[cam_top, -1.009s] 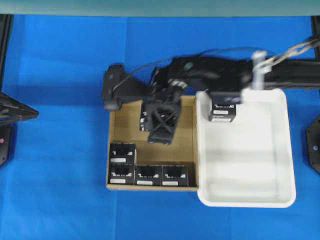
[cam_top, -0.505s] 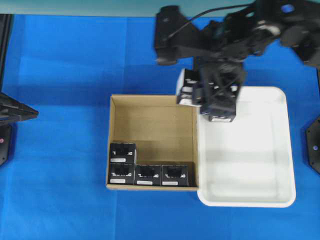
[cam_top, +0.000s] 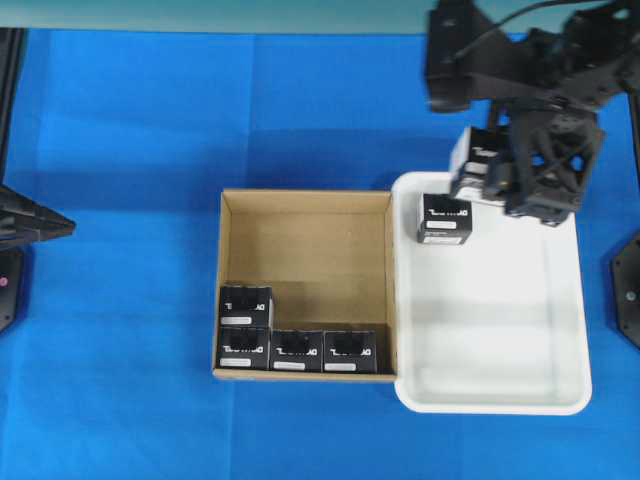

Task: Pick the box from inside the cardboard box.
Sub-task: 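Lift the held box and carry it right over the white tray, then lower the box beside the other box in the tray and release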

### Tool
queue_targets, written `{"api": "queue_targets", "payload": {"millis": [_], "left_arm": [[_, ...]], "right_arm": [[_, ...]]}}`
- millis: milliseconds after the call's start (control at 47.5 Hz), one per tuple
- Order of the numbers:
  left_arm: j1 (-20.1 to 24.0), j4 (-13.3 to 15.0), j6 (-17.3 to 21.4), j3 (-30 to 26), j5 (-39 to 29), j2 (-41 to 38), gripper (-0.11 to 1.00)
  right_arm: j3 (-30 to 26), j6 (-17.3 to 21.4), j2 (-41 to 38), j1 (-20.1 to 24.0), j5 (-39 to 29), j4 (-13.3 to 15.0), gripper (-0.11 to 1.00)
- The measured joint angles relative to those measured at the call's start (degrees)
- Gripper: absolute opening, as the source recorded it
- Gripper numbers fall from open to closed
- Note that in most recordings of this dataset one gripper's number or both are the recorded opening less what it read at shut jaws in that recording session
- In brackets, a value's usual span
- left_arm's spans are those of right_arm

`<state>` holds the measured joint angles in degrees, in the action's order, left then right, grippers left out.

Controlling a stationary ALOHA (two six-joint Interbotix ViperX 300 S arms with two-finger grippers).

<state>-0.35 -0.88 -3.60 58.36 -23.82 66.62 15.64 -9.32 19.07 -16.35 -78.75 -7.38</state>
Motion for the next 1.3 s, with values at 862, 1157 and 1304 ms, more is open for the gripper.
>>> {"api": "queue_targets", "payload": {"millis": [862, 1157, 1304], "left_arm": [[-1.4, 0.0, -1.9, -2.4, 0.6, -1.8, -0.07], [-1.5, 0.0, -1.9, -2.6, 0.6, -2.3, -0.07], [-1.5, 0.0, -1.9, -2.9, 0.6, -2.8, -0.07]], "right_arm": [[33.1, -15.6, 3.5, -5.3, 26.1, 2.3, 0.61], [34.6, -17.8, -3.8, -5.4, 34.3, 2.3, 0.61], [34.6, -18.9, -7.1, -5.3, 36.9, 2.3, 0.61]]}}
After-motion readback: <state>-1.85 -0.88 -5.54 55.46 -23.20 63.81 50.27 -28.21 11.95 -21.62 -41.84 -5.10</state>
